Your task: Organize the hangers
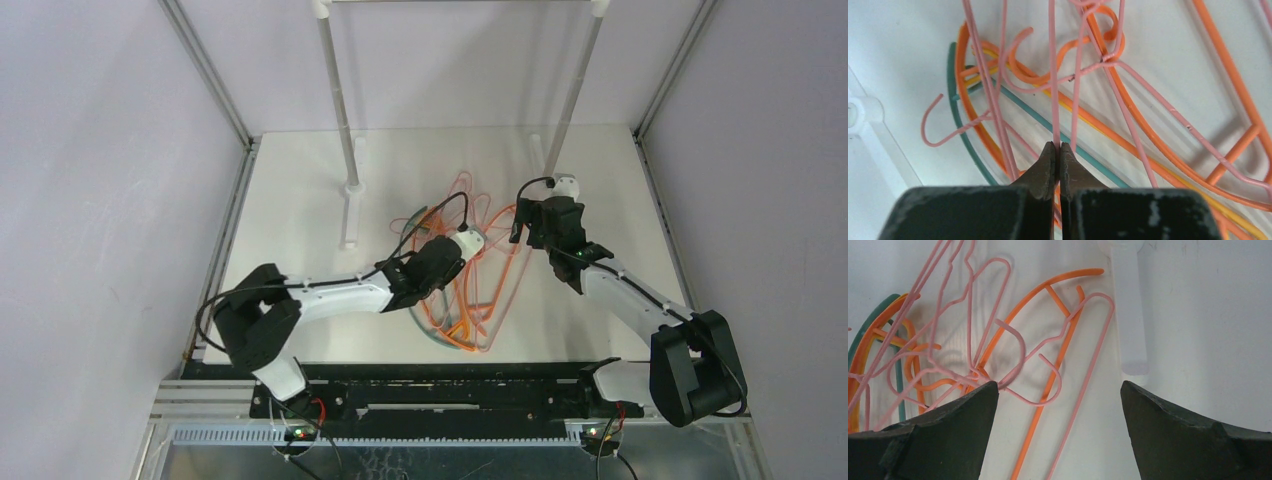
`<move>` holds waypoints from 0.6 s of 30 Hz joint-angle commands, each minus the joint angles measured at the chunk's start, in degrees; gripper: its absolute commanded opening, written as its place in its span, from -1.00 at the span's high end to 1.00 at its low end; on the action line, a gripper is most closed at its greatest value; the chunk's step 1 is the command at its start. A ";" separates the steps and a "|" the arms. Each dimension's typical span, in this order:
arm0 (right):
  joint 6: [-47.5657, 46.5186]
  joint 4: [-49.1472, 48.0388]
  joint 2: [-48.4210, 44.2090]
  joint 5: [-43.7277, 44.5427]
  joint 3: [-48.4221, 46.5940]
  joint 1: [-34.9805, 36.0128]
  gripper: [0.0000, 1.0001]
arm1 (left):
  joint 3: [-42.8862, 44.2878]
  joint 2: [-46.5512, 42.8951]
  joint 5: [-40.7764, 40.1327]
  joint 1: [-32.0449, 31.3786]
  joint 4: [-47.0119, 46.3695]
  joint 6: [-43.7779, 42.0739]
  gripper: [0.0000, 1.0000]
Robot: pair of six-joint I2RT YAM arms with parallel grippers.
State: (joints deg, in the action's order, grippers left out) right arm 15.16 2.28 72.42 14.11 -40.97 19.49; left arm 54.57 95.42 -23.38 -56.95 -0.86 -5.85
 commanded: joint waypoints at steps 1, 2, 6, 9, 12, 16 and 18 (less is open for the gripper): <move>1.26 -2.28 -0.55 1.29 0.05 -0.37 -1.00 | 2.12 -6.77 -0.55 0.04 0.31 1.29 1.00; 1.29 -2.28 -0.67 1.52 0.14 -0.45 -1.00 | 2.08 -7.42 -0.65 0.00 0.63 1.40 1.00; 1.66 -2.75 -1.32 2.20 0.74 -0.46 -1.00 | 1.93 -9.03 -2.05 0.06 1.48 1.50 1.00; 2.08 -4.13 -3.63 3.33 2.30 -0.41 -1.00 | 2.12 -8.89 -3.40 0.46 2.19 1.67 1.00; 1.55 -8.68 -9.80 1.89 6.72 -0.65 -1.00 | 2.13 -8.24 -3.50 1.14 2.26 2.23 1.00; 1.54 -13.67 -16.22 0.77 11.96 -1.68 -1.00 | 2.05 -10.54 -6.35 1.88 1.83 3.21 1.00; 1.88 -13.91 -17.26 0.23 12.69 -2.42 -1.00 | 3.13 -13.10 -6.40 2.96 2.77 3.77 0.99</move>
State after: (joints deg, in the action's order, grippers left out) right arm 15.99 -4.69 58.24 15.31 -29.39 18.44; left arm 54.57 87.96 -26.79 -55.72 2.07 -3.95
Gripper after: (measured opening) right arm 1.000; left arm 0.015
